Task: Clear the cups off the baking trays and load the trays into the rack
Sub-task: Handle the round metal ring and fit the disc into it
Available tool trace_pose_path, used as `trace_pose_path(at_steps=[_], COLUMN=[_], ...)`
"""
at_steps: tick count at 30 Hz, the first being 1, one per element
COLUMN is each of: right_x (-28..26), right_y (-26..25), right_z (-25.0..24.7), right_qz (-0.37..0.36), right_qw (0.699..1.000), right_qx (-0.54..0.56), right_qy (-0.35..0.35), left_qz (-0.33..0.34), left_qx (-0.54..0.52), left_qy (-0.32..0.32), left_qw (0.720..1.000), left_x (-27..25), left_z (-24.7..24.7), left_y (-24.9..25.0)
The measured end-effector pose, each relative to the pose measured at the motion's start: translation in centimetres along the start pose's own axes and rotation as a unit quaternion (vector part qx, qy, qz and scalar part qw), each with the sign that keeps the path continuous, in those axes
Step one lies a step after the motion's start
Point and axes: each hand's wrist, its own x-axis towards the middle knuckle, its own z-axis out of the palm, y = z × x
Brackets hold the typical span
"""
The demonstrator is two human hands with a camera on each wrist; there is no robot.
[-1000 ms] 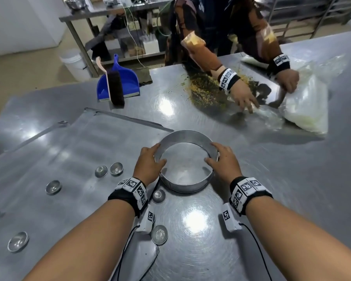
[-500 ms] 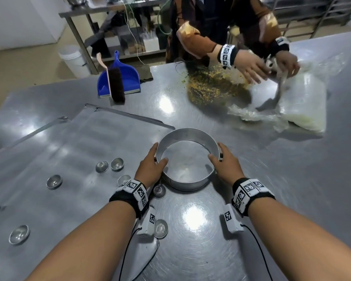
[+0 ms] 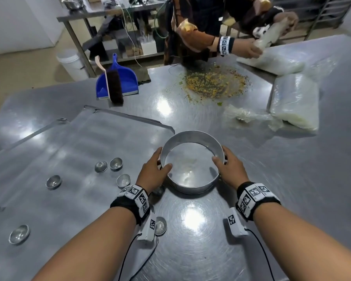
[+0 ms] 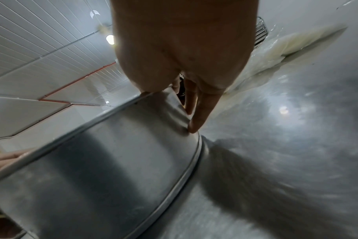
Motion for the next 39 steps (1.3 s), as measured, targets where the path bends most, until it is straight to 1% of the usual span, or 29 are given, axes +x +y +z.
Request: trace_pose_path(at_steps=[7, 13, 18, 21, 25, 28, 31, 34, 39], right_x=[-1.5, -4.0, -6.0, -7.2, -9.0, -10.5, -11.3, -10.6, -8.9], right_y=[2.3, 4.3, 6.2, 6.8, 7.3, 7.8, 7.9, 7.8, 7.6], right_z=[-2.8, -5.3, -7.1, -8.0, -9.2, -9.6, -9.7, -9.9, -10.4], right_qz=[0.027, 0.033, 0.047, 0.048, 0.048, 0.042, 0.042, 0.05, 0.05], right_qw=[0.999, 0.998, 0.996, 0.996, 0.998, 0.999, 0.998, 0.997, 0.996], right_qx=[-0.03, -0.046, -0.054, -0.062, -0.047, -0.024, -0.02, -0.043, -0.05], right_qy=[0.02, 0.035, 0.048, 0.044, 0.016, -0.013, -0.036, -0.043, -0.045], left_qz=[-0.005, 0.029, 0.046, 0.044, 0.058, 0.057, 0.061, 0.059, 0.028], left_qx=[-0.004, 0.032, 0.014, 0.006, 0.007, 0.0, 0.015, 0.021, 0.017], left_qy=[-0.061, -0.084, -0.106, -0.122, -0.147, -0.149, -0.147, -0.141, -0.105], left_qw=[0.998, 0.995, 0.993, 0.991, 0.987, 0.987, 0.987, 0.988, 0.994], left_x=[-0.5, -1.7, -3.9, -5.1, -6.7, -7.5, -8.4, -9.7, -10.6], left_z=[3.1, 6.1, 8.4, 9.7, 10.2, 10.0, 9.9, 10.2, 11.2], left_y=[0.3, 2.1, 2.6, 2.2, 2.0, 1.9, 2.0, 2.3, 2.9])
